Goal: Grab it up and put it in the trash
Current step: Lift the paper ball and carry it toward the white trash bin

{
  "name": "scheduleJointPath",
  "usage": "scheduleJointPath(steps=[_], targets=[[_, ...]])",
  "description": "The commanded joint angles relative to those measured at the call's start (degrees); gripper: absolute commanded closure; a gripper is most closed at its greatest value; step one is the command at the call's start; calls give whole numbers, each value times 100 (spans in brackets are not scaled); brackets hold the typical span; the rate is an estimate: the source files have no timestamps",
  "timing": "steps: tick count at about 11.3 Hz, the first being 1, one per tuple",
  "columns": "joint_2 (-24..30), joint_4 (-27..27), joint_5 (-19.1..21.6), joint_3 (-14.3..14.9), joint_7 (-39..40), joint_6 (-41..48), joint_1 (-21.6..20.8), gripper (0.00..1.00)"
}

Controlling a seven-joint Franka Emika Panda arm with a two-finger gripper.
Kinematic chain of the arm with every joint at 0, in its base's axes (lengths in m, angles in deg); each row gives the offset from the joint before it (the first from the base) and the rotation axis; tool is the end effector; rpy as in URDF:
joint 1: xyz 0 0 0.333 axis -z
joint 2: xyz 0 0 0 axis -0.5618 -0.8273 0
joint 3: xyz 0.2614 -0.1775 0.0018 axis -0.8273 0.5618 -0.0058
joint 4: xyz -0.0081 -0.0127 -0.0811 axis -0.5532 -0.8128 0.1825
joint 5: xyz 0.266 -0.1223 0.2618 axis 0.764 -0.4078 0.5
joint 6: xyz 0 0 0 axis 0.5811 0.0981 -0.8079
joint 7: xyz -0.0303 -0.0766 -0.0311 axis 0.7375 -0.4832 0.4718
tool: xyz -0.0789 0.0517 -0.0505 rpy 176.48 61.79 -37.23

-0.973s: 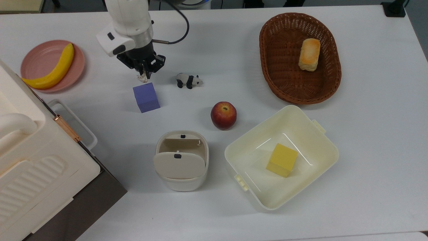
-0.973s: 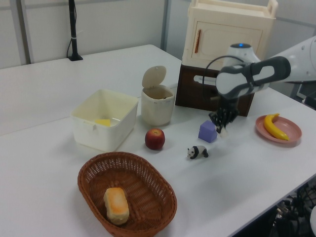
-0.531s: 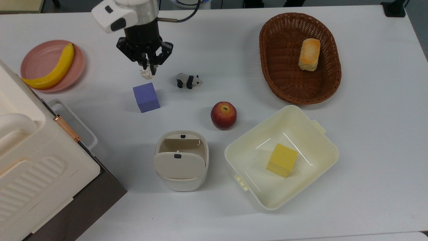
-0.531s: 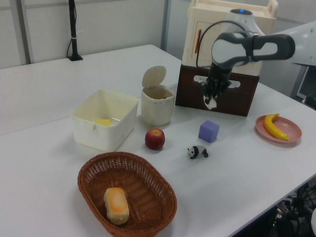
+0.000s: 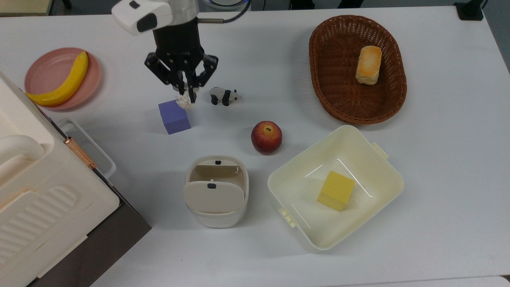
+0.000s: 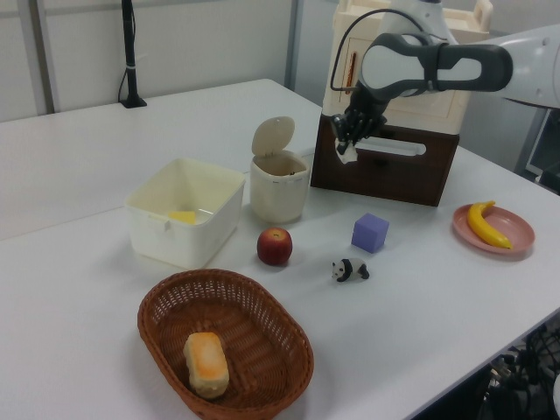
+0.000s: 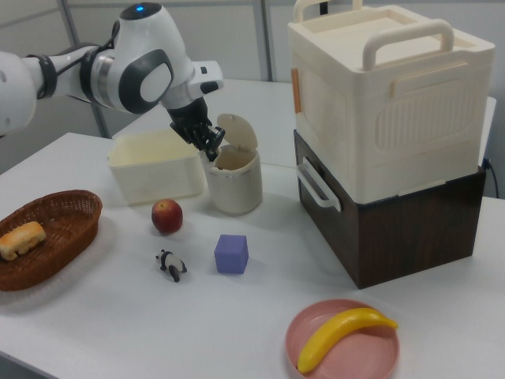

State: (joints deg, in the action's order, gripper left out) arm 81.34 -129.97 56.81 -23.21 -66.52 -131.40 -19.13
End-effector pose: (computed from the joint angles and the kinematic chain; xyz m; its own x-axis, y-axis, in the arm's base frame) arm 0.6340 -0.0335 0.5215 0.9438 -0.0873 0.3186 -0.0771 -0.9960 -0.0445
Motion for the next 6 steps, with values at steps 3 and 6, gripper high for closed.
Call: scheduleJointPath(steps=[3, 6], targets=[[-967, 947, 18, 101, 43, -345, -397, 100], [-1320, 1221, -342, 127, 52, -1062, -528, 100]])
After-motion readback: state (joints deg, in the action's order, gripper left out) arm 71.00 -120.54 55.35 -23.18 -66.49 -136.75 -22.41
